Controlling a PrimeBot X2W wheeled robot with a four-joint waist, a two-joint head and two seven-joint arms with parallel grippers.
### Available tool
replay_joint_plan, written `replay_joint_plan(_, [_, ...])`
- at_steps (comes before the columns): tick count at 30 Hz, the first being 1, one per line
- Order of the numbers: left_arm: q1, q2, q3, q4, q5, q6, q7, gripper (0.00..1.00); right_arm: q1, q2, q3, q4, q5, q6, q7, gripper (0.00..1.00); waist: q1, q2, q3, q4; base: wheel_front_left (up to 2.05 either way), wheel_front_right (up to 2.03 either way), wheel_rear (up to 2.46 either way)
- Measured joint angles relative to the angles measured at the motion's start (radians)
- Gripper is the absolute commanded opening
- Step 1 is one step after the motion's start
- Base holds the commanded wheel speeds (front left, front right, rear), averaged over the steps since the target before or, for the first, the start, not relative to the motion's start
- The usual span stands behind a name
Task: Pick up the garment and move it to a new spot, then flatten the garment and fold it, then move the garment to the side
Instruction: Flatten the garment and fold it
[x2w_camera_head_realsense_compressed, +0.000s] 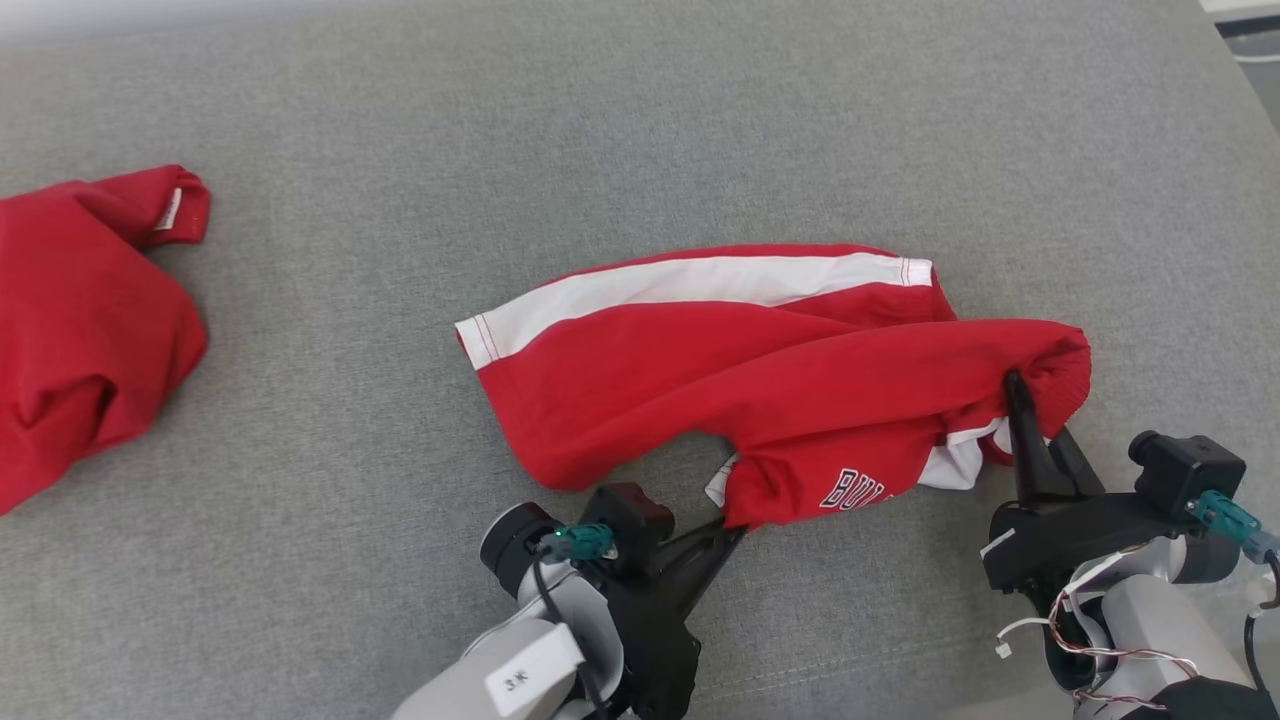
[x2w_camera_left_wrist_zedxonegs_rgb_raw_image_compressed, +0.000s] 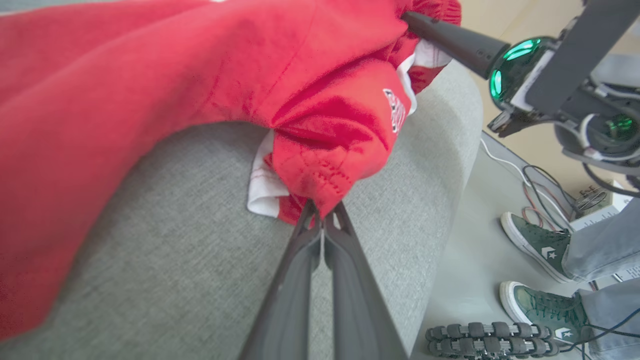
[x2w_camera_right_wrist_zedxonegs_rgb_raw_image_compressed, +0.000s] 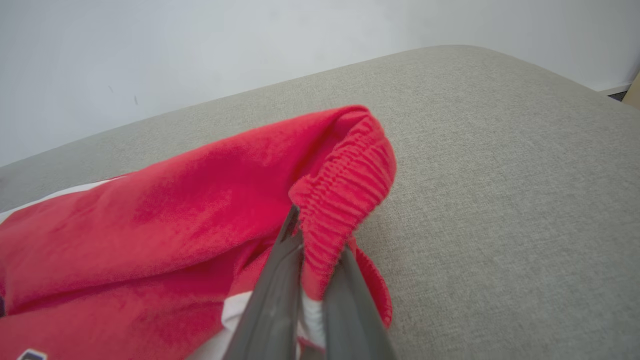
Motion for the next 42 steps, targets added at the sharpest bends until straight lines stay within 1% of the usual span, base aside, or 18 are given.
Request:
replay_joint_plan(2, [-0.002, 0.014, -0.002, -0.026, -0.027, 0.0, -0.018, 0.0, 0.0, -0.002, -0.006, 0.0, 0.002, 0.0, 0.0, 0.0, 0.0, 0.0001, -0.009, 0.005, 0.0, 0.0, 0.0])
replay_joint_plan(5, [-0.022, 0.063, -0.006, -0.087, -0.053, 0.0, -0.045, 0.0, 0.0, -0.002, -0.01, -0.001, 0.023, 0.0, -0.001, 0.0, 0.0, 0.0, -0.025, 0.016, 0.0, 0.0, 0.0])
replay_joint_plan(8, [-0.037, 0.131, 0.012, -0.149, -0.092, 0.0, -0.074, 0.0, 0.0, -0.001, -0.014, -0.01, 0.044, 0.001, -0.001, 0.0, 0.0, 0.0001, -0.046, 0.029, 0.0, 0.0, 0.0])
replay_joint_plan(11, [-0.07, 0.212, 0.052, -0.202, -0.115, 0.0, -0.102, 0.0, -0.002, 0.004, -0.014, -0.027, 0.073, 0.003, -0.002, 0.0, 0.0, 0.0, -0.07, 0.044, 0.0, 0.0, 0.0])
replay_joint_plan(13, [-0.092, 0.256, 0.076, -0.235, -0.138, 0.0, -0.114, 0.0, -0.009, 0.007, -0.006, -0.041, 0.103, 0.003, -0.001, 0.0, 0.0, 0.0, -0.088, 0.054, 0.0, 0.0, 0.0])
replay_joint_plan(16, [-0.121, 0.303, 0.099, -0.283, -0.194, -0.006, -0.118, 0.0, -0.036, 0.007, 0.039, -0.089, 0.176, 0.003, 0.016, 0.0, -0.0001, 0.0, -0.118, 0.068, 0.0, 0.0, 0.0])
replay_joint_plan(18, [-0.139, 0.328, 0.119, -0.312, -0.271, -0.007, -0.118, 0.0, -0.062, 0.006, 0.079, -0.119, 0.237, 0.003, 0.053, 0.0, -0.0001, 0.0, -0.139, 0.077, 0.0, 0.0, 0.0])
replay_joint_plan(20, [-0.174, 0.356, 0.144, -0.328, -0.337, -0.007, -0.11, 0.0, -0.1, 0.008, 0.12, -0.144, 0.328, 0.003, 0.108, 0.0, -0.0002, 0.0, -0.16, 0.084, 0.0, 0.0, 0.0])
replay_joint_plan(23, [-0.235, 0.401, 0.187, -0.333, -0.423, -0.007, -0.092, 0.0, -0.173, 0.013, 0.153, -0.178, 0.461, 0.003, 0.185, 0.0, -0.0002, 0.0, -0.19, 0.092, 0.0, 0.0, 0.0])
replay_joint_plan(25, [-0.274, 0.418, 0.229, -0.323, -0.468, -0.007, -0.089, 0.0, -0.244, 0.014, 0.156, -0.186, 0.513, 0.003, 0.219, 0.0, -0.0002, 0.0, -0.207, 0.094, 0.0, 0.0, 0.0])
replay_joint_plan(27, [-0.318, 0.432, 0.264, -0.303, -0.48, -0.007, -0.089, 0.0, -0.327, 0.014, 0.146, -0.188, 0.558, 0.003, 0.241, 0.0, -0.0002, -0.0001, -0.22, 0.094, 0.0, 0.0, 0.0])
replay_joint_plan(30, [-0.395, 0.435, 0.303, -0.251, -0.484, -0.007, -0.091, 0.0, -0.435, 0.013, 0.113, -0.18, 0.622, 0.003, 0.256, 0.0, -0.0002, -0.0001, -0.23, 0.09, 0.0, 0.0, 0.0])
replay_joint_plan(32, [-0.423, 0.431, 0.322, -0.238, -0.523, -0.007, -0.087, 0.0, -0.48, 0.009, 0.106, -0.168, 0.639, 0.003, 0.273, 0.0, -0.0002, -0.0001, -0.23, 0.09, 0.0, 0.0, 0.0])
replay_joint_plan(34, [-0.428, 0.427, 0.318, -0.22, -0.559, -0.007, -0.058, 0.0, -0.492, 0.005, 0.105, -0.154, 0.658, 0.003, 0.29, 0.0, -0.0002, -0.0001, -0.226, 0.091, 0.0, 0.0, 0.0])
replay_joint_plan(37, [-0.416, 0.428, 0.281, -0.211, -0.617, -0.007, 0.011, 0.0, -0.48, -0.018, 0.121, -0.143, 0.681, 0.003, 0.343, 0.0, 0.0, 0.0, -0.218, 0.096, 0.0, 0.0, 0.0])
replay_joint_plan(42, [-0.372, 0.449, 0.256, -0.206, -0.685, -0.007, 0.098, 0.0, -0.46, -0.016, 0.147, -0.109, 0.712, 0.003, 0.398, 0.0, 0.0, 0.0, -0.198, 0.096, 0.0, 0.0, 0.0])
